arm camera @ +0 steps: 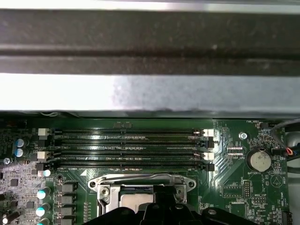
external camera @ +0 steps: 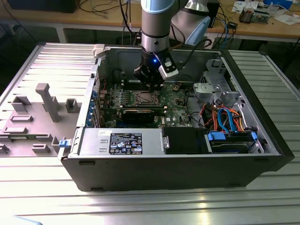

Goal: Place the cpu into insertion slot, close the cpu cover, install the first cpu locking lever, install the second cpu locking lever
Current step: 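Install the second cpu locking lever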

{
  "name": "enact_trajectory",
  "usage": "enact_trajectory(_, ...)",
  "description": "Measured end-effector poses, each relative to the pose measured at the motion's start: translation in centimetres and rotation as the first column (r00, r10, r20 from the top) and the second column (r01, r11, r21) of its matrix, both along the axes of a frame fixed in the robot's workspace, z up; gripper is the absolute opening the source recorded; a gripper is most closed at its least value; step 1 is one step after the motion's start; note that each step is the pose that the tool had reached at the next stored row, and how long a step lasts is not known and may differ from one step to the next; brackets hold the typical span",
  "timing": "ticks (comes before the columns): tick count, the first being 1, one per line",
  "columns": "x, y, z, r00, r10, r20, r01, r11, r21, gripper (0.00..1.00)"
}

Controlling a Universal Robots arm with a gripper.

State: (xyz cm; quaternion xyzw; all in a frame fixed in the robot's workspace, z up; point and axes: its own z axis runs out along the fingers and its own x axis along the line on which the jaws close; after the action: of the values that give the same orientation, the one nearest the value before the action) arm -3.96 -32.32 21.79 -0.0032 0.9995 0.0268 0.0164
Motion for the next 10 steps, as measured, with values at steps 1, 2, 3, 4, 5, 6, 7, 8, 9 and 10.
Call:
enact_trajectory(1, 0.00, -0.02, 0.02, 1.0000, 0.000, 0.0002, 0.000, 1.0000, 0.0003, 0.11)
enact_trajectory(2, 0.01, -0.08, 0.03, 1.0000, 0.000, 0.0000, 0.000, 1.0000, 0.0001, 0.11)
enact_trajectory(3, 0.00, -0.15, 0.02, 1.0000, 0.000, 0.0001, 0.000, 1.0000, 0.0002, 0.11)
enact_trajectory(4, 0.00, -0.23, 0.03, 1.0000, 0.000, 0.0000, 0.000, 1.0000, 0.0001, 0.11)
enact_trajectory(5, 0.00, -0.31, 0.03, 1.0000, 0.000, 0.0000, 0.000, 1.0000, 0.0001, 0.11)
enact_trajectory(6, 0.00, -0.35, 0.03, 1.0000, 0.000, 0.0000, 0.000, 1.0000, 0.0001, 0.11)
enact_trajectory(7, 0.00, -0.37, 0.03, 1.0000, 0.000, 0.0000, 0.000, 1.0000, 0.0000, 0.11)
enact_trajectory(8, -0.01, -0.39, 0.09, 1.0000, 0.000, -0.0001, 0.000, 1.0000, -0.0001, 0.11)
enact_trajectory(9, 0.00, -0.40, 0.20, 1.0000, 0.000, -0.0001, 0.000, 1.0000, -0.0001, 0.11)
enact_trajectory(10, 0.00, -0.41, 0.45, 1.0000, 0.000, 0.0000, 0.000, 1.0000, 0.0000, 0.11)
